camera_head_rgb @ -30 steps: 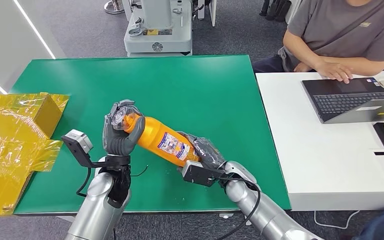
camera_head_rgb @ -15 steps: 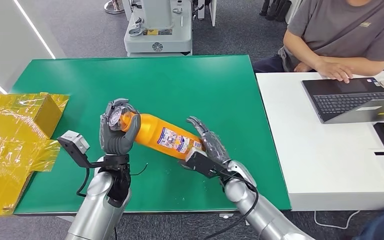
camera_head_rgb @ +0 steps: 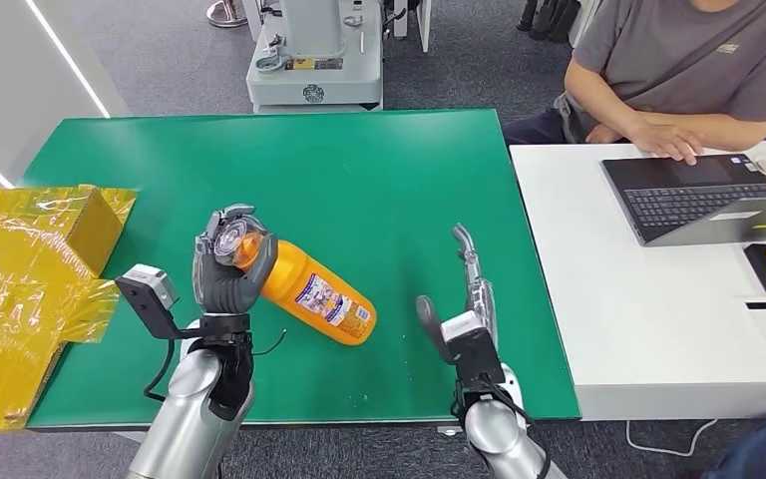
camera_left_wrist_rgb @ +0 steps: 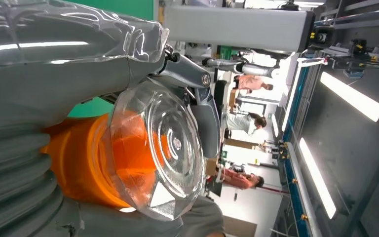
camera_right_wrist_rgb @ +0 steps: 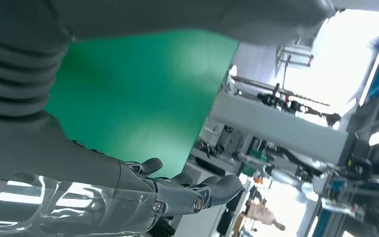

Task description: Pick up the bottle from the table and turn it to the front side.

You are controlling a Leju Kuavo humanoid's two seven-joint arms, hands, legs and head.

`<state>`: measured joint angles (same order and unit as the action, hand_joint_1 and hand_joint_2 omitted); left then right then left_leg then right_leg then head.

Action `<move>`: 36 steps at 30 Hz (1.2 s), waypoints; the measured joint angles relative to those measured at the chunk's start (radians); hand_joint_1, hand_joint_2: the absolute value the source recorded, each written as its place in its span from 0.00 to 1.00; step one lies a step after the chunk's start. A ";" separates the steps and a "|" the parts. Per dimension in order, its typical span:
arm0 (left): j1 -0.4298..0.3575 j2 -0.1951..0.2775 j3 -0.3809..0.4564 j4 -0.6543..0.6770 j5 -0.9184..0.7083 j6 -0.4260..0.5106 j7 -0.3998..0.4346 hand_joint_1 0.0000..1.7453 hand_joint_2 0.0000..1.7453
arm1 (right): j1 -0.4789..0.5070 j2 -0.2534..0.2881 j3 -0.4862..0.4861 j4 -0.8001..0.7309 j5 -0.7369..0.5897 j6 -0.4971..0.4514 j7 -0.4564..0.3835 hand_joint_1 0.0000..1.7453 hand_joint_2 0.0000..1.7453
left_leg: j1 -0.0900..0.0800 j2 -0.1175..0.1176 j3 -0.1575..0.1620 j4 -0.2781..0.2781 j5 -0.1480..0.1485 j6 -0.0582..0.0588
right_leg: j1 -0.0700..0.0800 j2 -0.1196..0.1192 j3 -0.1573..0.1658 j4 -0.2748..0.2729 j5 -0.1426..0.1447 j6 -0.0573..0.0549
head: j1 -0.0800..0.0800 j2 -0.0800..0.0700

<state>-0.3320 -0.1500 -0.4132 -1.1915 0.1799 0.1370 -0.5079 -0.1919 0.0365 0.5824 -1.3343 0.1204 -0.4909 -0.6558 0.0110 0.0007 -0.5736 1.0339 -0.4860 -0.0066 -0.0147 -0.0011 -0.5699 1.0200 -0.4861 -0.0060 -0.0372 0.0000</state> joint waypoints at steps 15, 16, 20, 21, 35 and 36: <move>-0.011 0.137 0.159 -0.197 -0.298 0.222 0.025 1.00 1.00 | 0.204 -0.002 -0.012 -0.212 0.003 -0.063 -0.024 0.00 0.00 | 0.001 0.000 0.000 -0.001 0.001 -0.001 | 0.001 0.000 0.000 0.001 0.000 0.000 | 0.000 0.000; -0.025 0.155 0.178 -0.207 -0.355 0.261 0.032 1.00 1.00 | 0.216 0.000 -0.015 -0.221 0.005 -0.060 -0.024 0.00 0.00 | 0.001 0.000 0.000 -0.001 0.001 -0.001 | 0.001 0.000 -0.001 0.001 0.000 0.000 | 0.000 0.000; -0.102 0.235 0.251 -0.218 -0.632 0.414 0.083 1.00 1.00 | 0.254 0.011 -0.024 -0.256 0.020 -0.050 -0.015 0.00 0.00 | 0.002 0.000 0.000 -0.001 0.002 -0.002 | 0.002 0.000 -0.001 0.002 0.000 -0.001 | 0.000 0.000; -0.120 0.259 0.263 -0.216 -0.702 0.441 0.096 1.00 1.00 | 0.261 0.013 -0.027 -0.263 0.022 -0.047 -0.012 0.00 0.00 | 0.002 0.000 0.000 -0.001 0.002 -0.003 | 0.002 0.000 -0.001 0.002 0.000 -0.001 | 0.000 0.000; -0.195 0.423 0.310 -0.172 -0.894 0.491 0.143 1.00 1.00 | 0.287 0.018 -0.050 -0.298 0.025 -0.035 -0.001 0.00 0.00 | 0.001 0.000 0.000 -0.001 0.002 -0.003 | 0.001 0.000 -0.001 0.002 0.001 -0.002 | 0.000 0.000; -0.195 0.425 0.311 -0.170 -0.895 0.491 0.145 1.00 1.00 | 0.287 0.018 -0.051 -0.298 0.025 -0.034 -0.001 0.00 0.00 | 0.001 0.000 0.000 -0.001 0.002 -0.003 | 0.001 0.000 -0.001 0.002 0.001 -0.002 | 0.000 0.000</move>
<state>-0.5273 0.2746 -0.1024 -1.3618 -0.7151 0.6284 -0.3633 0.0955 0.0543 0.5312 -1.6327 0.1454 -0.5253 -0.6565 0.0123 0.0011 -0.5736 1.0332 -0.4837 -0.0100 -0.0133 -0.0007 -0.5710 1.0216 -0.4855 -0.0077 -0.0370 0.0000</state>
